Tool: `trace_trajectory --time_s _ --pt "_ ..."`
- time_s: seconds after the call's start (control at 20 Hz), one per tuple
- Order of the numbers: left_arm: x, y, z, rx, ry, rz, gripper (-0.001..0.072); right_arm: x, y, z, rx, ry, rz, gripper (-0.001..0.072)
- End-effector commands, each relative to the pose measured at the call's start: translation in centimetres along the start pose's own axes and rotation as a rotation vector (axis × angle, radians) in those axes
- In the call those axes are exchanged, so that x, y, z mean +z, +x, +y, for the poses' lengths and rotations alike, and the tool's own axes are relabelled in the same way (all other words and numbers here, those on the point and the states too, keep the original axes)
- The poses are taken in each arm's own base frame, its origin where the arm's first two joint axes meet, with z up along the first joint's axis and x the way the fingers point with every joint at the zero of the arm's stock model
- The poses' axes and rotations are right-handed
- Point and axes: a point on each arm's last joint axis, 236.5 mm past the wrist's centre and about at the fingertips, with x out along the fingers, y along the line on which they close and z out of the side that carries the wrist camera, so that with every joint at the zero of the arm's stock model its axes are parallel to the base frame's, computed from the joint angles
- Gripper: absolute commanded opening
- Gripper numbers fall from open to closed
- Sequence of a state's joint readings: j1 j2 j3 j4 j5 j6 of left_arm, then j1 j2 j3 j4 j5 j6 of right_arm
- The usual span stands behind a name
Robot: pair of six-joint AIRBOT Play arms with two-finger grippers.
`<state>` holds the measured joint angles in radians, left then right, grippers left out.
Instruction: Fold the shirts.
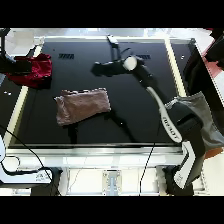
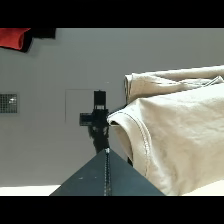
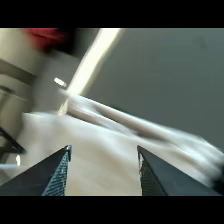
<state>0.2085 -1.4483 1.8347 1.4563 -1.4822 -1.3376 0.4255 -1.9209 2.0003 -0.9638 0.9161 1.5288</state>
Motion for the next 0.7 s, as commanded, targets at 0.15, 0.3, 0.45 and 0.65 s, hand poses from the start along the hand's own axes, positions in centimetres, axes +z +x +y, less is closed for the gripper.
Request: trace_trajectory --time_s 0.15,0.3,0.45,0.65 --pt "0.0 0.2 -0.2 -0.01 -0.002 0.002 0.0008 -8.4 -1.0 -13.1 -0.086 0.484 0.315 0.0493" --pt "0.0 0.4 -0.2 -0.012 -0.003 0.006 0.0009 -11.1 2.2 -12.2 0.053 0.58 0.394 0.0539" --pt "0.1 0.5 -0.5 -0.026 -0.004 0.004 0.0008 -12.6 5.6 -10.1 0.182 0.609 0.409 0.0563" --pt "0.1 0.5 -0.6 -0.03 -0.005 0.003 0.0008 -14.5 9.2 -7.4 0.213 0.609 0.412 0.0563"
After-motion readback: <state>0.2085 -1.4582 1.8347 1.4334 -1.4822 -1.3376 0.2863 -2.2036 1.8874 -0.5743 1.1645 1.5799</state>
